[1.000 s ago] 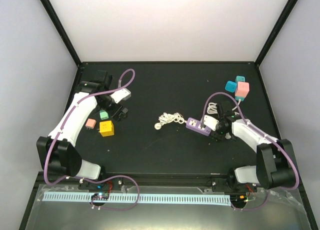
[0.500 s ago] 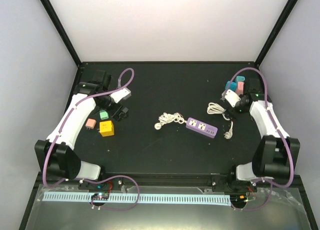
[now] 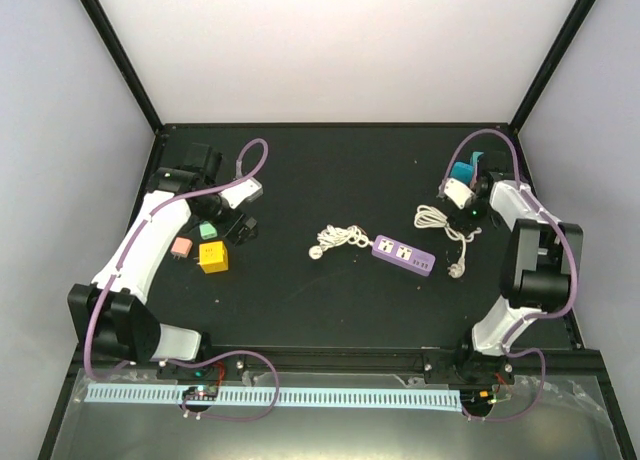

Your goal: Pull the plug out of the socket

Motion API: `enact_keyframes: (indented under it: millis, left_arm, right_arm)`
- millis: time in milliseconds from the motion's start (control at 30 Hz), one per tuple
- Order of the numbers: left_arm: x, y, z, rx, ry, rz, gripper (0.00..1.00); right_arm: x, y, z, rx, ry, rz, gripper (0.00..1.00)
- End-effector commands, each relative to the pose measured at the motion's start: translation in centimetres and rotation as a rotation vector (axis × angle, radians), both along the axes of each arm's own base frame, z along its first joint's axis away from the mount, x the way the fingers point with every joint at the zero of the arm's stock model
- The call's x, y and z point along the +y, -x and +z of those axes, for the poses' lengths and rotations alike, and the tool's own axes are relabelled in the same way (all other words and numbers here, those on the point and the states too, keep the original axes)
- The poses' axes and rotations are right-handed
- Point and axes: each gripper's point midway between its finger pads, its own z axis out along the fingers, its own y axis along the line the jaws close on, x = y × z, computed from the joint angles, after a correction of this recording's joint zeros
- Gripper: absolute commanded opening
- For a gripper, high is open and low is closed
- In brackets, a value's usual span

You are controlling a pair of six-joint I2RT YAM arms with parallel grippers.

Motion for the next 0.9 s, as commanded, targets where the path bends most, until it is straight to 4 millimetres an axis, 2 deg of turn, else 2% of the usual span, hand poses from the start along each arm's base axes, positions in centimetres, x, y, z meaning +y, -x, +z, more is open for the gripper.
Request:
enact_keyframes:
  millis: [0, 133, 300, 433, 567, 600, 633, 700, 800, 867]
  left_arm:
    - [-0.5, -0.4, 1.3, -0.043, 0.045, 0.009, 0.99]
    - [-1.1, -0.5, 1.4, -0.03, 0.084, 0.006, 0.99]
    - [-1.3, -0.8, 1.6, -0.033, 0.093, 0.007, 0.99]
    - [-1.3, -0.8, 1.7, -0.034, 0.094, 0.008, 0.99]
    - [-1.1, -0.8, 1.4, -0.03, 0.084, 0.012, 0.99]
    - [-1.1, -0.8, 1.4, -0.029, 0.083, 0.011, 0.99]
    - [-1.0, -0.8, 1.3, -0.028, 0.079, 0.013, 0.99]
    - [-0.8, -0.6, 1.3, -0.03, 0.074, 0.014, 0.99]
    - [-0.3, -0.2, 1.1, -0.04, 0.06, 0.014, 0.99]
    - [-0.1, 0.0, 1.0, -0.049, 0.055, 0.013, 0.99]
  right_arm:
    - [1.2, 0.4, -1.4, 0.054, -0.03, 0.043, 0.71]
    - [1.2, -0.6, -1.9, 0.041, -0.031, 0.02, 0.6]
    - [1.1, -3.6, -0.4, -0.008, -0.054, -0.023, 0.33]
    - [2.2, -6.0, 0.5, -0.021, -0.082, -0.032, 0.18]
    - [4.2, -7.8, 0.5, -0.029, -0.085, -0.012, 0.11]
    - [4.8, -8.4, 0.8, -0.036, -0.087, -0.008, 0.11]
    - [5.7, -8.4, 0.8, -0.019, -0.09, -0.004, 0.17]
    - [6.8, -8.1, 1.1, 0.019, -0.11, 0.015, 0.31]
    - [7.0, -6.9, 1.7, 0.03, -0.11, 0.07, 0.69]
    - [6.4, -5.8, 1.9, 0.022, -0.082, 0.105, 0.81]
